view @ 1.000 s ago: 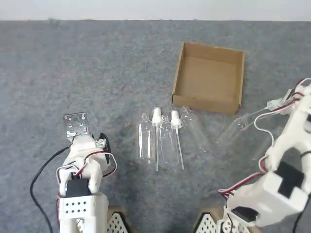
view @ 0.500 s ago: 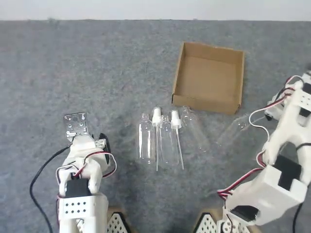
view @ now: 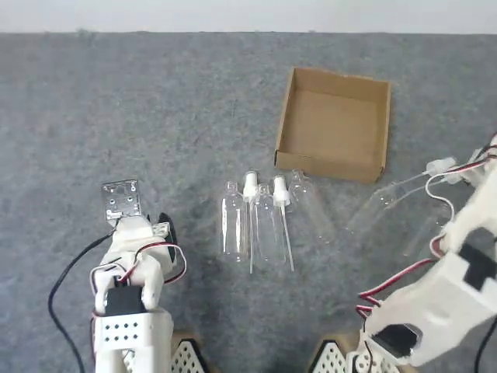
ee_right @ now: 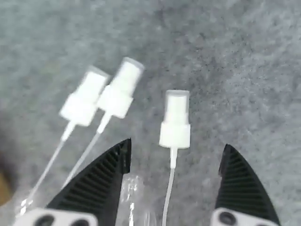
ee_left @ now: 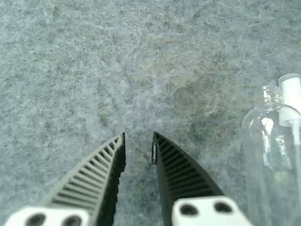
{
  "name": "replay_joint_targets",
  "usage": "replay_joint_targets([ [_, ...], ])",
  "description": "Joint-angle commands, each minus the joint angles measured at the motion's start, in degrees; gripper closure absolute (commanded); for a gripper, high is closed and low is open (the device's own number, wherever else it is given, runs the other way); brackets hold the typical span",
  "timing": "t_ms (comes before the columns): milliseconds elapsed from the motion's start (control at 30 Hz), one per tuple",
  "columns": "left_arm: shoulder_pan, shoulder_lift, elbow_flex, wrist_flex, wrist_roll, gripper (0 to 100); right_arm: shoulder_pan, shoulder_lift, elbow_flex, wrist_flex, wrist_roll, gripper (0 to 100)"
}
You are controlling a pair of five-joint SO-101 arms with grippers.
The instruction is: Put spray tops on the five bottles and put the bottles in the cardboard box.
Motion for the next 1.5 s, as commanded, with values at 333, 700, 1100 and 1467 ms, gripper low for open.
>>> replay_joint_targets([
  [333, 0.3, -0.9, -0.6, 0.4, 0.2, 92, 2.5, 16.5, -15.1, -1.3, 0.8, 89.0],
  [700, 0.3, -0.9, -0.6, 0.4, 0.2, 92, 1.5, 8.7, -25.9, 12.3, 4.6, 99.2],
  [1100, 0.3, -0.9, -0.6, 0.4, 0.2, 92, -22.5, -10.1, -30.4, 34.8, 4.2, 99.2],
  [1467, 0.1, -0.9, -0.6, 0.4, 0.2, 92, -66.9, -10.8, -30.2, 31.4, -11.8, 99.1],
])
